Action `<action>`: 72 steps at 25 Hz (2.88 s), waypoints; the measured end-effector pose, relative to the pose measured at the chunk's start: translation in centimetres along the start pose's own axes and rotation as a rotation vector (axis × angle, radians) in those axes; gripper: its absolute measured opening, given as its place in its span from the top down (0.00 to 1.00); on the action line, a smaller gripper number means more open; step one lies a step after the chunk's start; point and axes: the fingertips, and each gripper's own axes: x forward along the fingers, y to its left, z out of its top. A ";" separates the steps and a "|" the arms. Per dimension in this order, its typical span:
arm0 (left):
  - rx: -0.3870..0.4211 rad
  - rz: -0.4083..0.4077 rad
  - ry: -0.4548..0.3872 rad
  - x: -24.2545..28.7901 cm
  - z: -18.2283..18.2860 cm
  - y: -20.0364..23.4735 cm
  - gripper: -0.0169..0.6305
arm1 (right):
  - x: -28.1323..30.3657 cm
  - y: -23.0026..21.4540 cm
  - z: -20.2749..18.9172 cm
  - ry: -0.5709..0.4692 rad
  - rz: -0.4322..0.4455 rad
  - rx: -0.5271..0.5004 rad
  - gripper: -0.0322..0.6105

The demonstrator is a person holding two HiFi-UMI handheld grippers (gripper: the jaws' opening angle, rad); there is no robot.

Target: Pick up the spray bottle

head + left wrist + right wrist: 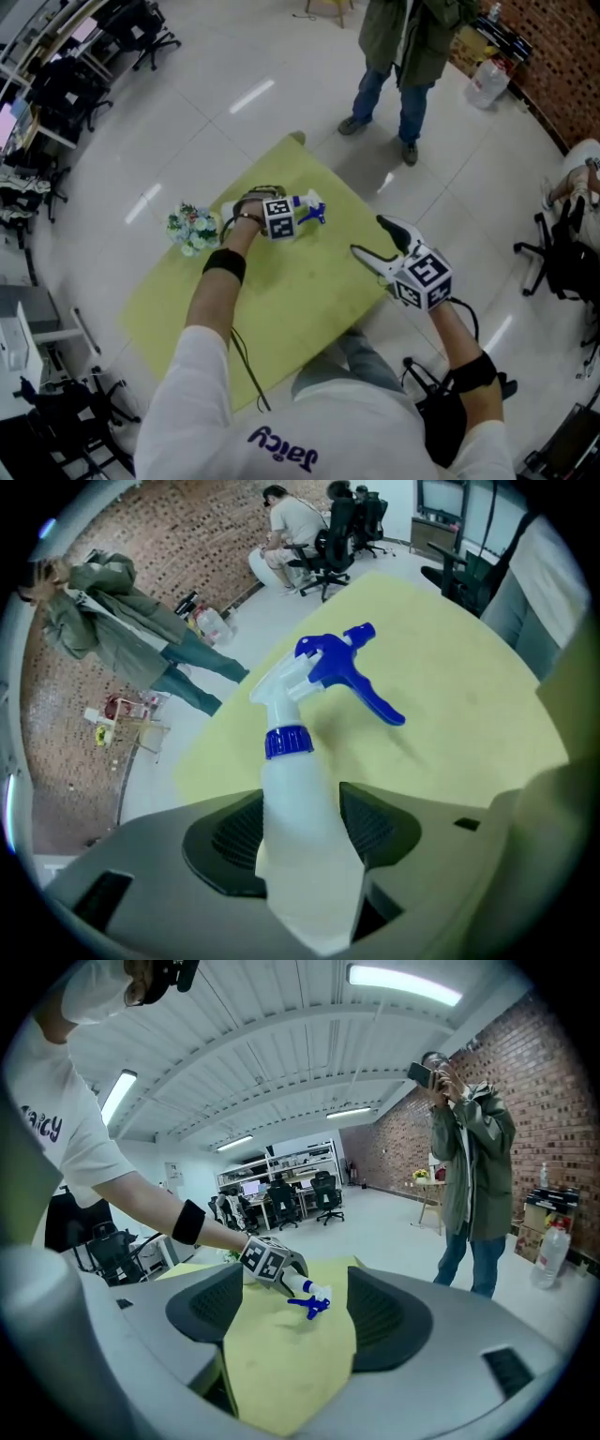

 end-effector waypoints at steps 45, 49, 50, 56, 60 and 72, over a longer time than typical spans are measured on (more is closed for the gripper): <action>-1.241 0.987 -0.660 -44.0 -17.8 -17.0 0.59 | 1.8 16.5 13.0 -0.432 0.350 -0.103 0.39; -1.311 1.085 -0.674 -45.3 -18.7 -19.7 0.59 | 2.3 17.3 12.4 -0.434 0.342 -0.110 0.39; -1.333 1.107 -0.681 -45.7 -18.8 -20.2 0.59 | 2.6 17.2 12.3 -0.430 0.338 -0.120 0.39; -1.452 1.222 -0.647 -46.1 -21.3 -27.5 0.59 | 4.5 20.8 8.9 -0.394 0.297 -0.202 0.39; -1.448 1.325 -0.656 -46.0 -21.7 -31.1 0.59 | 5.0 22.7 7.1 -0.380 0.297 -0.244 0.39; -1.526 1.375 -0.580 -42.4 -21.7 -37.0 0.59 | 5.0 22.4 4.1 -0.366 0.199 -0.243 0.39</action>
